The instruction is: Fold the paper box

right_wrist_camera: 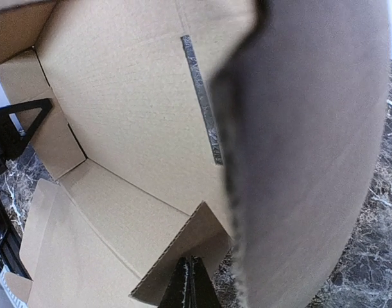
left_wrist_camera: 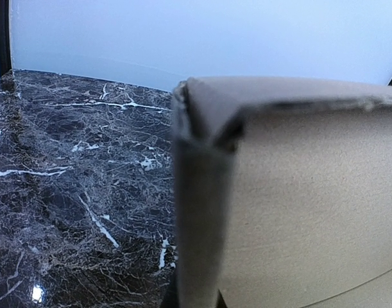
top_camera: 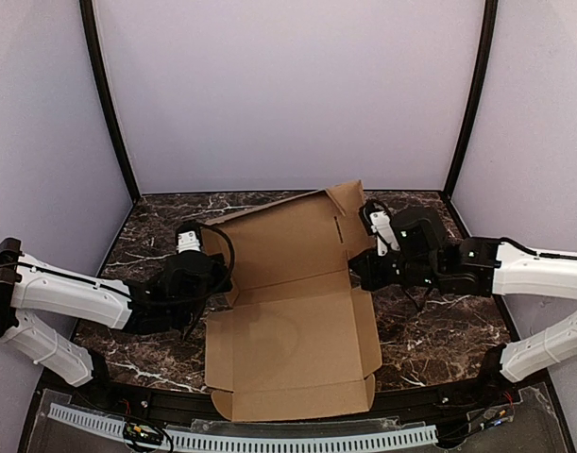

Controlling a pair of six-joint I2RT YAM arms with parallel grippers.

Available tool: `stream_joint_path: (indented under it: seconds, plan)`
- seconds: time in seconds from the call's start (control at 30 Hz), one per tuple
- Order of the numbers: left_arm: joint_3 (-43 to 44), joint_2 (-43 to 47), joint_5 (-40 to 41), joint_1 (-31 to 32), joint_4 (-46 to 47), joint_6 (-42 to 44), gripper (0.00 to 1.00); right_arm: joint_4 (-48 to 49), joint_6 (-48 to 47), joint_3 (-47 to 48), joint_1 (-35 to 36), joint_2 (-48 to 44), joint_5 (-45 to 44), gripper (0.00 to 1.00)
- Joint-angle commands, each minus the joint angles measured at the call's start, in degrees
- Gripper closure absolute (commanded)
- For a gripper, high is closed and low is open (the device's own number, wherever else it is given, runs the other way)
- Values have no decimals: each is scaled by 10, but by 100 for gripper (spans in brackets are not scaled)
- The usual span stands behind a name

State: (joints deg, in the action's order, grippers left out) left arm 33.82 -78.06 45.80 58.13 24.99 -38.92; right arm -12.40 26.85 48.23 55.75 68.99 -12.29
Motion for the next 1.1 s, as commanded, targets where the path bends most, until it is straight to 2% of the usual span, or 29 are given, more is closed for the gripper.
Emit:
stream_joint_path:
  seconds: [0.0, 0.27, 0.43, 0.6, 1.07]
  plan:
    - [3, 18, 1, -2, 37, -1, 99, -42, 11, -4, 3, -56, -11, 100]
    - [4, 9, 10, -3, 38, 3, 99, -67, 51, -34, 9, -157, 87, 100]
    - [6, 5, 8, -4, 39, 3, 99, -83, 75, -52, 32, -185, 135, 100]
    - [6, 4, 9, -4, 40, 1, 99, -92, 97, -78, 66, -202, 135, 100]
    - [-5, 23, -21, -6, 33, -40, 99, -107, 136, -180, 68, -239, 87, 100]
